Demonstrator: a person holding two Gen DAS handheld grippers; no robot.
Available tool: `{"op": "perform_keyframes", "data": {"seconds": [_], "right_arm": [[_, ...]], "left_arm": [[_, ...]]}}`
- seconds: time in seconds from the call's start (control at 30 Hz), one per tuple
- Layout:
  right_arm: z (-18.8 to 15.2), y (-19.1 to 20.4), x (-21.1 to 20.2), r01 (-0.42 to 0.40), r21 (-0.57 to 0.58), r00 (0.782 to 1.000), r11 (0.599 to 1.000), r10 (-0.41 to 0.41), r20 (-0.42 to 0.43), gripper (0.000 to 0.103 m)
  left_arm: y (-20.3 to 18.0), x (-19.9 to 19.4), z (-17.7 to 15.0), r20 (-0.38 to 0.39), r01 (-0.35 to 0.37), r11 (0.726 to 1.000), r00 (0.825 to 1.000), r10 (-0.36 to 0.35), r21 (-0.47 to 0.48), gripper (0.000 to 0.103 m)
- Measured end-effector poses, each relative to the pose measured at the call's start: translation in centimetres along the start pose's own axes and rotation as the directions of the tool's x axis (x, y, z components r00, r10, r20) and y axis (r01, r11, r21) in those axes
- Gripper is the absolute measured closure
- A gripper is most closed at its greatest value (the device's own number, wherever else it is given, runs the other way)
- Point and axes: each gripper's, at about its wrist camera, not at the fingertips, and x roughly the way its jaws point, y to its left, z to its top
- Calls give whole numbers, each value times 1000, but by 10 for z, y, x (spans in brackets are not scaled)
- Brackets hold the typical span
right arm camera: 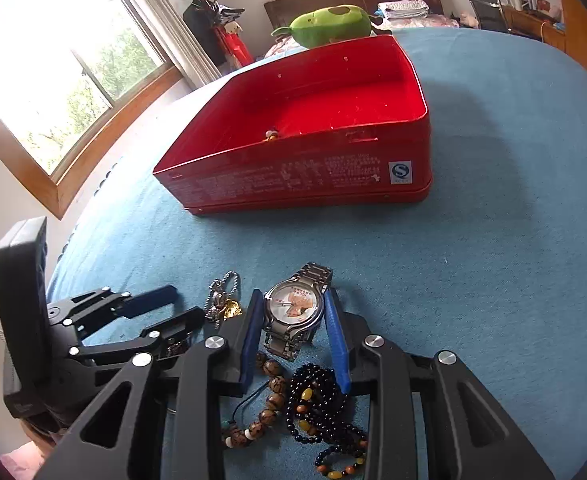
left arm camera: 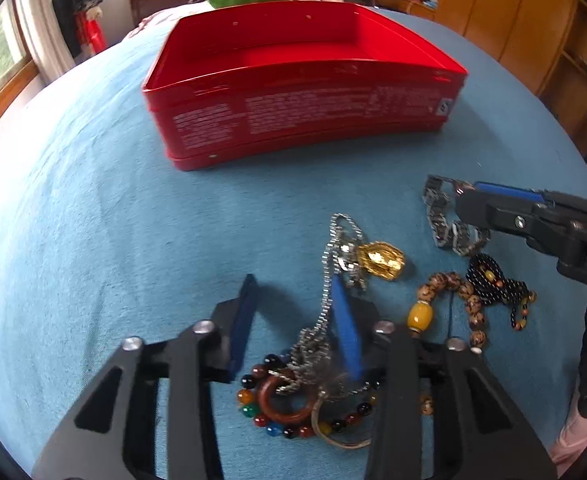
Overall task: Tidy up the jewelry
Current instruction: 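Move the right tool to the silver watch and close on it, then grasp and lift the silver chain with the left tool while the right tool holds the watch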
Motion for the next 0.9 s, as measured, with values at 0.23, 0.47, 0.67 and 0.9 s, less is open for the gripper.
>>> {"op": "perform_keyframes", "data": {"seconds": [0.23, 0.47, 0.67, 0.9], "right_arm": [[0, 0, 1, -16, 14, 1000, 1000, 16, -2, 72], [-1, 0, -1, -21, 9, 1000, 1000, 21, 3, 72], [-1, 1, 3, -21, 7, 1000, 1000, 21, -9, 72], [0, 0, 4, -23, 12, 1000, 1000, 23, -12, 72]], "left_arm": [[-10, 1, -1, 1, 52, 998, 999, -52, 42, 103], [35, -31, 11, 133, 115, 988, 986, -101, -102, 103], [41, -33, 16, 107, 194, 978, 977, -185, -78, 103], [17, -8, 9, -16, 159, 987, 987, -159, -35, 61]]}}
